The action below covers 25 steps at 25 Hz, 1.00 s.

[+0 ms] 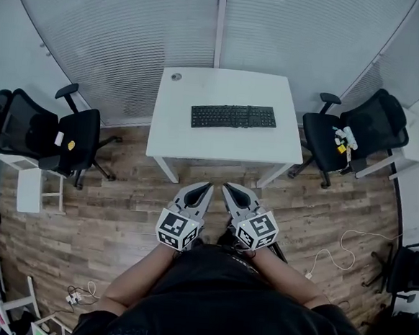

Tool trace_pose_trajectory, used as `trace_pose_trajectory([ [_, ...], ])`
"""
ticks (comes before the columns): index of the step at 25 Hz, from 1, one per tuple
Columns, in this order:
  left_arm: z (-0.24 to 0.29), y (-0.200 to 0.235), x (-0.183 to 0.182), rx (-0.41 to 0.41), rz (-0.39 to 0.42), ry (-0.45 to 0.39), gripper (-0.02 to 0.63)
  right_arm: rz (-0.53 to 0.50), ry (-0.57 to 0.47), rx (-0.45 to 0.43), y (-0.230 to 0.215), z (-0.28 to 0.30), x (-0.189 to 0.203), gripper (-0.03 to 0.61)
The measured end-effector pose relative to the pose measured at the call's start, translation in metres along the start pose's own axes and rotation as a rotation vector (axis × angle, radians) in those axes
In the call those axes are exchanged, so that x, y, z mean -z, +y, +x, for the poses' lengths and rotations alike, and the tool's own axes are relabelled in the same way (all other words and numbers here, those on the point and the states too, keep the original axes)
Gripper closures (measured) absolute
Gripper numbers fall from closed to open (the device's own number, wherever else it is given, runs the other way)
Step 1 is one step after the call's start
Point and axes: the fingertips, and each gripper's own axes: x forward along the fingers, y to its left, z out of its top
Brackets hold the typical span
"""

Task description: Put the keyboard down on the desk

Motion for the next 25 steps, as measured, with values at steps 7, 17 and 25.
trace_pose_trajectory([
  [7,-0.037,-0.006,-0.001,0.018,-0.009,-0.02,0.598,-0.024,-0.016,-0.013,0.04,-0.003,0.002,0.555],
  [17,-0.056,0.002,0.006,0.016,-0.032,-0.023,0.598,-0.045,-0.016,-0.022,0.061,0.002,0.003,0.555],
  [25,-0.045,-0.008,0.0,0.032,-0.038,-0.035,0.598,-0.045,-0.022,-0.024,0.05,-0.005,-0.001,0.555],
])
